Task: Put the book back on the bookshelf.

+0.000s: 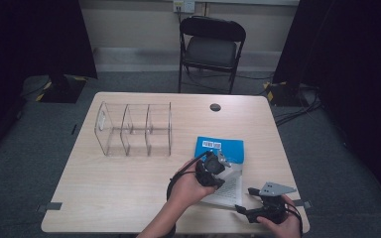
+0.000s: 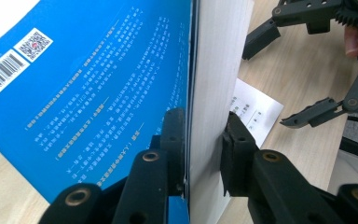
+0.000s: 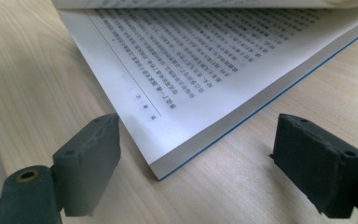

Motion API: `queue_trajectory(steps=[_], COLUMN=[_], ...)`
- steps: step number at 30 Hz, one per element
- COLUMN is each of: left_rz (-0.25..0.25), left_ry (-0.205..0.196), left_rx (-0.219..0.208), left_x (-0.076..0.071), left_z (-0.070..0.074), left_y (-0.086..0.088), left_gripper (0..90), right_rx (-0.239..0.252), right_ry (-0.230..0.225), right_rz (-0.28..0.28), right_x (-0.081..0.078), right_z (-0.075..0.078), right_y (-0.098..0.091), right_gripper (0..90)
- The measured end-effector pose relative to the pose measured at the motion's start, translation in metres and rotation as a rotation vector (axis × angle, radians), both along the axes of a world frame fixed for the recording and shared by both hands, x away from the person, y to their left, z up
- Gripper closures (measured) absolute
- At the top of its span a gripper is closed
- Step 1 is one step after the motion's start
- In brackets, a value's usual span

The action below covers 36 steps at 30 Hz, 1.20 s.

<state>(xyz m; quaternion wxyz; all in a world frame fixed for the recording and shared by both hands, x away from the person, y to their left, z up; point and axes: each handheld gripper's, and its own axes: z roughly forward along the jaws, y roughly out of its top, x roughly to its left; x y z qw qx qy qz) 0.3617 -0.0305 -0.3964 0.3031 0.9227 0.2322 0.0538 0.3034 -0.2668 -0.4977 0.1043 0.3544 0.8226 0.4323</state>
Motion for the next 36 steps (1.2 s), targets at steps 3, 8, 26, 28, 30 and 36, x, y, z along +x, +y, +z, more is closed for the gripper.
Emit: queue_trajectory(steps=[3,8,26,28,30,36], left_rz=[0.004,0.014,0.066,0.07,0.074,0.075], left_ry=[0.009,0.019,0.045,0.048,0.051,0.061], left_rx=[0.001,0.007,-0.001,0.001,-0.001,0.005], left_x=[0.001,0.005,0.014,0.016,0.017,0.018], left_z=[0.003,0.009,0.036,0.04,0.043,0.053], left_y=[0.0,-0.001,-0.001,-0.002,-0.002,-0.002], left_gripper=[74.6,74.8,75.1,75.1,75.1,75.1], right_rx=[-0.004,-0.015,-0.11,-0.124,-0.138,-0.154], right_ry=[0.007,0.003,-0.012,-0.02,-0.028,-0.038], right_rz=[0.005,0.006,-0.005,-0.008,-0.011,-0.038], right_x=[0.0,-0.003,-0.004,-0.004,-0.004,0.0], right_z=[0.0,0.0,-0.002,-0.002,-0.002,-0.002], right_y=[0.001,0.002,0.012,0.014,0.015,0.016], right_gripper=[14.7,14.7,14.2,14.1,14.1,13.6])
